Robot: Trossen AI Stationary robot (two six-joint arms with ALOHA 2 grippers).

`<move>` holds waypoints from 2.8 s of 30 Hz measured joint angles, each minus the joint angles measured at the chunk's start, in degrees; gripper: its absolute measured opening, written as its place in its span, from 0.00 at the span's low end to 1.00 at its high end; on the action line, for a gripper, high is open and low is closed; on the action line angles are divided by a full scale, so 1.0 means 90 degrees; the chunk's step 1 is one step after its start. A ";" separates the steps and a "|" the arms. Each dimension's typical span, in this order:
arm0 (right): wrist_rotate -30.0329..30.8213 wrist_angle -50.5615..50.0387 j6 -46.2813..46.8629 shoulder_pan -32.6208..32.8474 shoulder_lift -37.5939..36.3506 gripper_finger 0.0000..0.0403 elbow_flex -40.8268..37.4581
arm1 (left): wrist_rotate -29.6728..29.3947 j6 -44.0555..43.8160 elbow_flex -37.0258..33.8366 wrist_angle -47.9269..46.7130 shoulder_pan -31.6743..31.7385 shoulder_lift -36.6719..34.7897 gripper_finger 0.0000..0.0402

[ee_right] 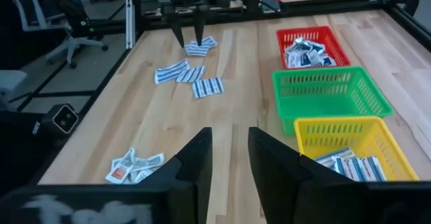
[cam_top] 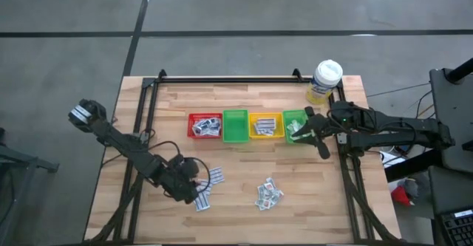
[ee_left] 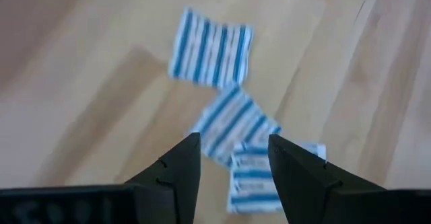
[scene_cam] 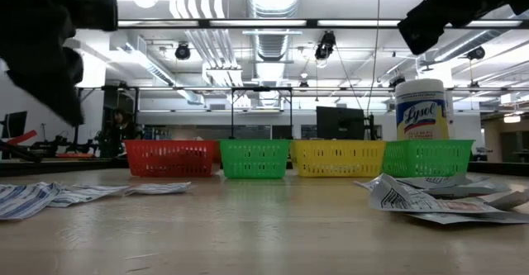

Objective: Pick & Place First Aid Supplies
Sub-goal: Put the blue bandage into the yellow basket

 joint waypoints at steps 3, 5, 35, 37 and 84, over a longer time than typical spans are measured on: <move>0.0000 0.0000 -0.0008 0.0000 0.0027 0.23 -0.0002 | 0.0422 -0.0298 0.0000 -0.0051 0.0000 0.0079 0.42; 0.0000 -0.0002 -0.0047 0.0000 0.0054 0.23 -0.0002 | 0.0688 -0.0425 0.0000 -0.0046 0.0002 0.0136 0.42; -0.0102 0.0532 -0.0337 -0.0005 -0.0659 0.24 -0.0724 | 0.1811 -0.1078 0.0271 -0.0296 0.0031 0.0787 0.42; -0.0102 0.0543 -0.0338 -0.0005 -0.0655 0.25 -0.0725 | 0.1813 -0.1040 0.0308 -0.0296 0.0075 0.0926 0.42; -0.0107 0.0658 -0.0126 -0.0005 -0.0656 0.21 -0.0726 | 0.1788 -0.0639 0.0387 -0.0255 0.0338 0.1471 0.00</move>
